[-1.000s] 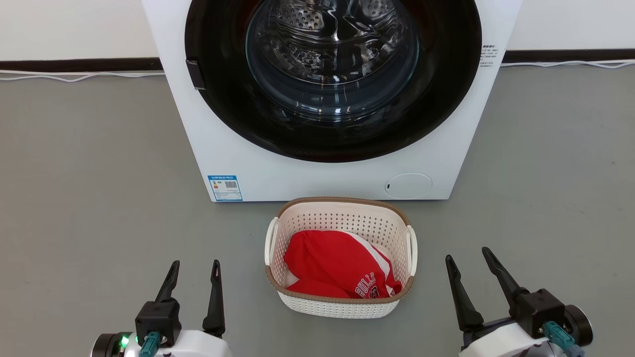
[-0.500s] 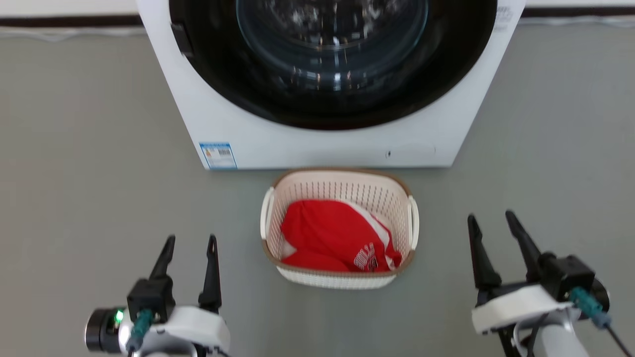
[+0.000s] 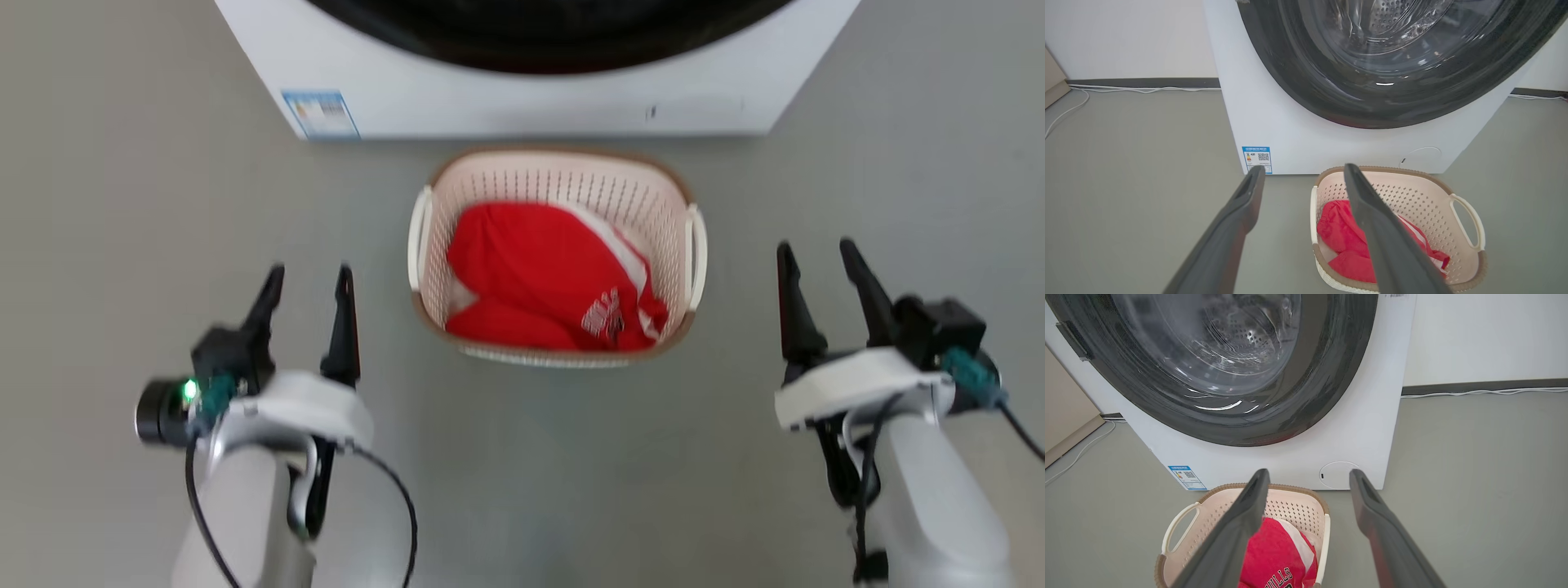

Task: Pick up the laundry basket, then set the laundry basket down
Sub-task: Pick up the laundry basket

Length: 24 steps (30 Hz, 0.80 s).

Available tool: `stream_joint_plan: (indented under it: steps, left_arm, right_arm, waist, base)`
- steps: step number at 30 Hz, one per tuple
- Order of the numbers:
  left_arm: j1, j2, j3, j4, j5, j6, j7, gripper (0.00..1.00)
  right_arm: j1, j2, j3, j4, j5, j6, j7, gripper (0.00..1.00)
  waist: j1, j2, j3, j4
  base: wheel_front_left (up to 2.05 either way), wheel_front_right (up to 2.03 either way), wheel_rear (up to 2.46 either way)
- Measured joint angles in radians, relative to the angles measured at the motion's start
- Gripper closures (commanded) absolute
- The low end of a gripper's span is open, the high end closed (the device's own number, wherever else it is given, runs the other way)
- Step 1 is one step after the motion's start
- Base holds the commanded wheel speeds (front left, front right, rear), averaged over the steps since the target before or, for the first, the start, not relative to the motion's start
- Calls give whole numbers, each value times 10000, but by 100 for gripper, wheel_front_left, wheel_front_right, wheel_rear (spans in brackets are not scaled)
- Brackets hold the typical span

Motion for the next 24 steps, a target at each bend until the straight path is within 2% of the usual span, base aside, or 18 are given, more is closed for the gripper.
stream_joint_plan:
  steps: [10,24]
  left_arm:
    - [-2317,4,153,1076,334,-360,-10,0]
    - [-4744,-31,-46,2558,610,-596,-10,0]
  right_arm:
    - [-2070,-36,-56,1471,105,0,-13,0]
    - [-4051,-86,-453,2178,-199,0,-15,0]
  waist:
    - [0,0,2137,56]
    - [0,0,4762,194]
  base:
    - [0,0,0]
    - [0,0,0]
